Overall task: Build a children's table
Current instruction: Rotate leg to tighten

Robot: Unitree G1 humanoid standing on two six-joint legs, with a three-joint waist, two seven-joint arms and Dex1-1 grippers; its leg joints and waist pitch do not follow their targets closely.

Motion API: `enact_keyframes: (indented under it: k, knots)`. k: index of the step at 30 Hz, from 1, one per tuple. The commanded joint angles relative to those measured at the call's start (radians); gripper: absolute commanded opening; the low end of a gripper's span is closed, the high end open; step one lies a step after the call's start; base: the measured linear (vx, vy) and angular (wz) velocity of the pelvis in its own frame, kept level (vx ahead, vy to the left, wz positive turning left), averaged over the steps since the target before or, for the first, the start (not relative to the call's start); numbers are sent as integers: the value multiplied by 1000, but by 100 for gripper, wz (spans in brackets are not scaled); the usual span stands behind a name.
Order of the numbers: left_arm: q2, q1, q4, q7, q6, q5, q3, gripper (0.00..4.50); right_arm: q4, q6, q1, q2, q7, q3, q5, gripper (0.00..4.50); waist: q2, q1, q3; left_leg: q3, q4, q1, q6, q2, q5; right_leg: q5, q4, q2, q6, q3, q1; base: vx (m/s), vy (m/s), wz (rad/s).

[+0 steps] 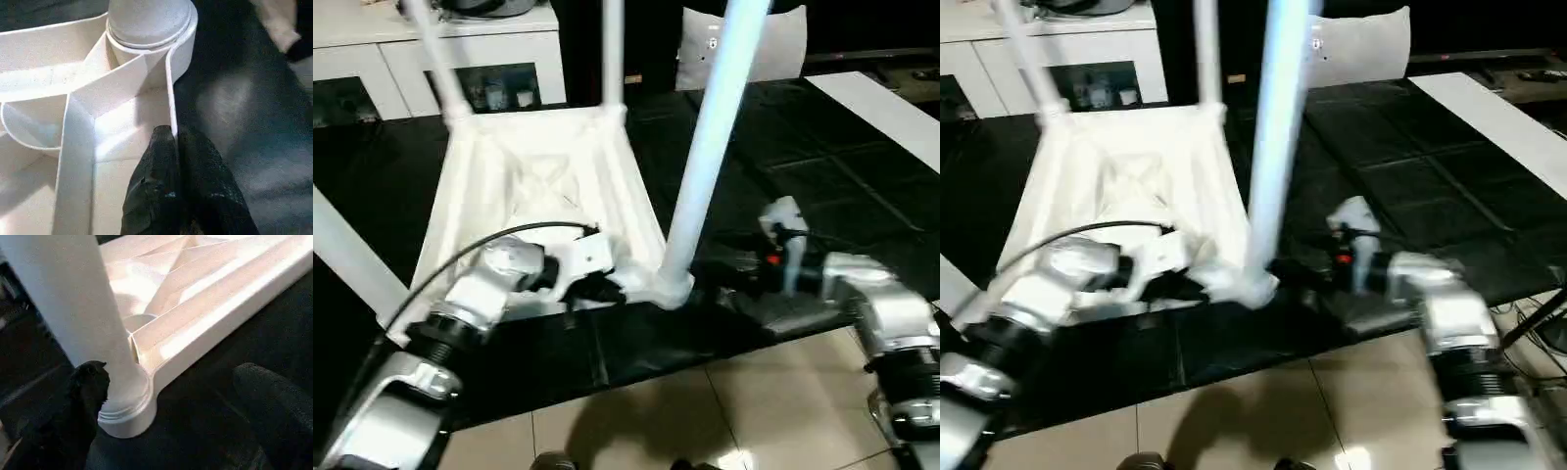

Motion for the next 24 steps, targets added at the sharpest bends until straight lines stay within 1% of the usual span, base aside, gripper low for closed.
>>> enact_keyframes:
  k: [1,3,4,5,6,7,9,10,11,13,15,17,19,20,21,24]
  knots:
    - [-7,-24,-34,-67,-59,-10,-42,0,-8,-27,-10,-18,45,28,-18,443,-1,-5,-90,23,-64,-7,89,15,-37,-354,-65,-58,-68,58,89,0,0,0]
    - [3,-21,-38,-102,-78,-16,-52,0,-20,-38,-3,-35,119,51,-2,443,-2,-2,-88,25,-65,-6,94,15,-45,-367,-68,-57,-63,58,89,0,0,0]
    - [8,-18,-43,-116,-82,-16,-58,0,-29,-46,1,-42,156,62,6,443,-2,0,-89,24,-64,-8,94,16,-43,-369,-66,-57,-61,58,89,0,0,0]
    - [11,-17,-45,-125,-88,-16,-61,0,-34,-50,2,-44,179,68,12,443,-5,1,-88,25,-65,-7,93,15,-46,-375,-68,-57,-57,57,88,0,0,0]
    - [12,-16,-45,-127,-90,-16,-62,0,-36,-51,2,-45,186,69,14,426,-3,2,-89,25,-64,-8,94,15,-47,-377,-68,-57,-57,57,88,0,0,0]
    - [14,-14,-49,-139,-95,-16,-67,0,-46,-49,4,-43,220,75,29,416,-5,2,-89,25,-64,-9,94,15,-45,-378,-67,-56,-53,56,90,0,0,0]
    - [9,-16,-43,-140,-102,-15,-67,0,-58,-45,4,-35,251,85,45,405,-5,3,-89,24,-64,-9,94,15,-45,-384,-69,-56,-49,56,89,0,0,0]
    - [6,-18,-40,-139,-104,-14,-68,0,-60,-42,4,-33,258,89,47,396,-8,3,-90,24,-64,-9,93,15,-39,-382,-67,-56,-47,56,89,0,0,0]
    - [3,-20,-36,-136,-106,-13,-68,0,-63,-39,4,-28,266,97,49,396,-7,3,-89,24,-64,-9,92,15,-37,-384,-68,-55,-45,56,88,0,0,0]
    - [-3,-23,-31,-134,-108,-12,-68,0,-58,-39,2,-20,272,109,48,373,-6,3,-89,25,-65,-8,91,15,-38,-391,-71,-56,-46,55,87,0,0,0]
    - [-6,-25,-27,-134,-109,-13,-68,0,-45,-41,-2,-13,278,118,43,368,-6,3,-89,24,-65,-9,87,15,-37,-393,-70,-56,-44,55,87,0,0,0]
    - [-7,-28,-22,-135,-113,-13,-67,0,-30,-34,-8,-8,291,125,40,338,-7,5,-89,25,-64,-9,84,14,-41,-400,-72,-56,-38,55,87,0,0,0]
    - [-6,-29,-17,-135,-118,-11,-66,0,-27,-16,-10,-8,305,127,45,319,-7,5,-90,24,-64,-9,84,14,-36,-395,-71,-55,-35,55,88,0,0,0]
    - [-6,-30,-13,-136,-121,-10,-66,0,-27,-9,-11,-9,312,128,47,308,-9,5,-90,25,-64,-10,85,14,-35,-393,-71,-54,-35,55,88,0,0,0]
    - [-5,-30,-12,-136,-123,-10,-65,0,-28,-6,-12,-9,316,128,50,308,-9,5,-90,25,-64,-10,86,13,-33,-391,-70,-54,-33,55,88,0,0,0]
    - [-3,-28,-10,-138,-124,-10,-63,0,-23,3,-18,-11,322,132,59,275,-8,5,-89,26,-64,-9,83,12,-40,-415,-75,-55,-22,53,87,0,0,0]
